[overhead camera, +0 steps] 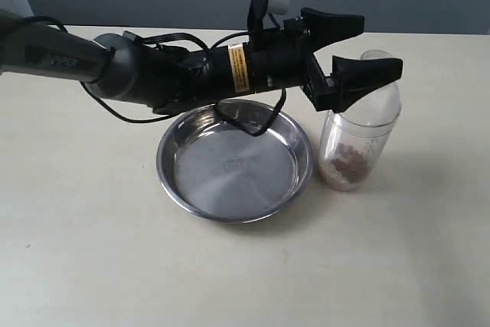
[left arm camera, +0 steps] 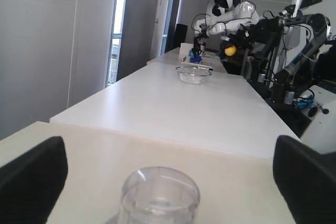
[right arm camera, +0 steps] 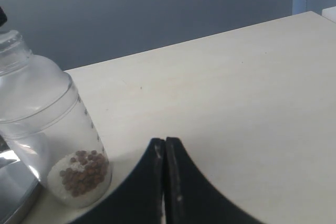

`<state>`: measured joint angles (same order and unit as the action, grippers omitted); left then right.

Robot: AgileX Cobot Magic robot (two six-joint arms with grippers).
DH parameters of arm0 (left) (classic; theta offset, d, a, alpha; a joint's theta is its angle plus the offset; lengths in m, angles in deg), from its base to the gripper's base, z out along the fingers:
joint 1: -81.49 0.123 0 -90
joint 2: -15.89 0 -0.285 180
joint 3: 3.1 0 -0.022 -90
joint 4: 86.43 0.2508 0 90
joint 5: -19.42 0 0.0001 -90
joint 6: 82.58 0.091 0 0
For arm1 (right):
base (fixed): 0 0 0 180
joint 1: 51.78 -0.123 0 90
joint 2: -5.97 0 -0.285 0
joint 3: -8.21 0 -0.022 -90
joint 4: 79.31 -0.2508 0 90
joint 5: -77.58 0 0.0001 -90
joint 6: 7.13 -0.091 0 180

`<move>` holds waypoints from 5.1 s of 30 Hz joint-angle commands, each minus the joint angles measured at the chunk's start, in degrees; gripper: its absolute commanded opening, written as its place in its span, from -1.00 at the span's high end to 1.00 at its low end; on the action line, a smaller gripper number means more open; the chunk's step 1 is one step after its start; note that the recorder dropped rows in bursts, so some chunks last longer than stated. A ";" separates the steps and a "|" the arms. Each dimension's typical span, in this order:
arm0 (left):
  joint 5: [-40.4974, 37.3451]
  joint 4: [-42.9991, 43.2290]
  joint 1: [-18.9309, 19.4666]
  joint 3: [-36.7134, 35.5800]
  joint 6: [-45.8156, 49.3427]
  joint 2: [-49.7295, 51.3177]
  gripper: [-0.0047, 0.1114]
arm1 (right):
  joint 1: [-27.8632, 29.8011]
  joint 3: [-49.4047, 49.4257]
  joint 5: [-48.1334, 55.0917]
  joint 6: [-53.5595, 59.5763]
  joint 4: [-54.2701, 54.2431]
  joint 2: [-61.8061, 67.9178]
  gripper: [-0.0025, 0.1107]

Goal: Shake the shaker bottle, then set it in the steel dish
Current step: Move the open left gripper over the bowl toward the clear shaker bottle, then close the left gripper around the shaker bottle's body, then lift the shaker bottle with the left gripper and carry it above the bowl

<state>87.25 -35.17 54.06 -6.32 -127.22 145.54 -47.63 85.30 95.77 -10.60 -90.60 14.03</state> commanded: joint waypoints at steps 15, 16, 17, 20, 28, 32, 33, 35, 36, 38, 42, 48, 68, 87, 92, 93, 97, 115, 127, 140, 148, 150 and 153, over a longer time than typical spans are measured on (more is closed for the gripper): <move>2.13 4.00 -0.14 3.91 -0.17 5.91 -0.90 | -0.23 0.12 -0.54 0.22 0.27 -0.28 0.97; 2.13 4.00 -0.14 4.72 -0.40 6.67 -0.90 | -0.23 0.12 -0.54 0.22 0.27 -0.28 0.97; 2.13 4.00 -0.14 5.06 -0.71 7.09 -0.90 | -0.23 0.12 -0.54 0.22 0.27 -0.28 0.97; 2.13 4.08 -0.14 5.80 -1.22 8.50 -0.90 | -0.23 0.12 -0.54 0.22 0.27 -0.28 0.97; 2.13 3.35 -0.14 6.66 -1.46 10.54 -0.90 | -0.23 0.12 -0.54 0.22 0.27 -0.28 0.97; 2.13 3.35 -0.14 8.33 -1.85 12.18 -0.90 | -0.23 0.12 -0.54 0.22 0.27 -0.28 0.97; 2.13 3.46 -0.14 8.77 -1.88 12.45 -0.90 | -0.23 0.12 -0.54 0.22 0.27 -0.28 0.97; 2.13 3.89 -0.14 9.31 -2.87 13.07 -0.90 | -0.23 0.12 -0.54 0.22 0.27 -0.28 0.97; 2.13 4.05 -0.14 9.45 -2.88 13.24 -0.90 | -0.23 0.12 -0.54 0.22 0.27 -0.28 0.97; 2.13 4.20 -0.14 9.45 -2.88 13.62 -0.90 | -0.23 0.12 -0.54 0.22 0.27 -0.28 0.97; 2.13 4.33 -0.14 9.45 -2.88 14.09 -0.90 | -0.23 0.12 -0.54 0.22 0.27 -0.28 0.97; 2.13 4.33 -0.14 9.45 -2.88 15.62 -0.90 | -0.23 0.12 -0.54 0.22 0.27 -0.28 0.97; 2.13 7.19 -0.49 9.45 -2.88 17.81 -0.89 | -0.23 0.12 -0.54 0.22 0.27 -0.28 0.97; -0.48 4.42 -3.15 11.50 -2.74 19.17 -0.89 | -0.23 0.12 -0.54 0.22 0.27 -0.28 0.97; -3.49 4.42 -4.77 14.67 -2.64 20.09 -0.89 | -0.23 0.12 -0.54 0.22 0.27 -0.28 0.97; -3.49 4.42 -5.05 15.27 -2.64 20.55 -0.89 | -0.23 0.12 -0.54 0.22 0.27 -0.28 0.97; -3.73 4.42 -5.29 16.72 -2.87 21.80 -0.85 | -0.23 0.12 -0.54 0.22 0.27 -0.28 0.97; -7.89 3.88 -5.42 16.73 -6.82 21.80 0.91 | -0.23 0.12 -0.54 0.22 0.27 -0.28 0.97; -14.16 13.71 -5.28 16.73 -10.83 18.06 0.91 | -0.23 0.12 -0.54 0.22 0.27 -0.28 0.97; -23.43 19.12 0.06 16.73 -16.23 2.67 0.91 | -0.23 0.12 -0.54 0.22 0.27 -0.28 0.97; -34.61 22.88 5.63 11.49 -17.25 -9.78 0.91 | -0.23 0.12 -0.54 0.22 0.27 -0.28 0.97; -34.34 18.95 7.13 8.68 -16.06 -10.71 0.91 | -0.23 0.12 -0.54 0.22 0.27 -0.28 0.97; -35.32 18.22 8.15 7.51 -15.92 -12.75 0.91 | -0.23 0.12 -0.54 0.22 0.27 -0.28 0.97</move>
<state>51.70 -14.62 61.83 1.18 -143.43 135.44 -47.63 85.30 95.77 -10.60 -90.60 14.03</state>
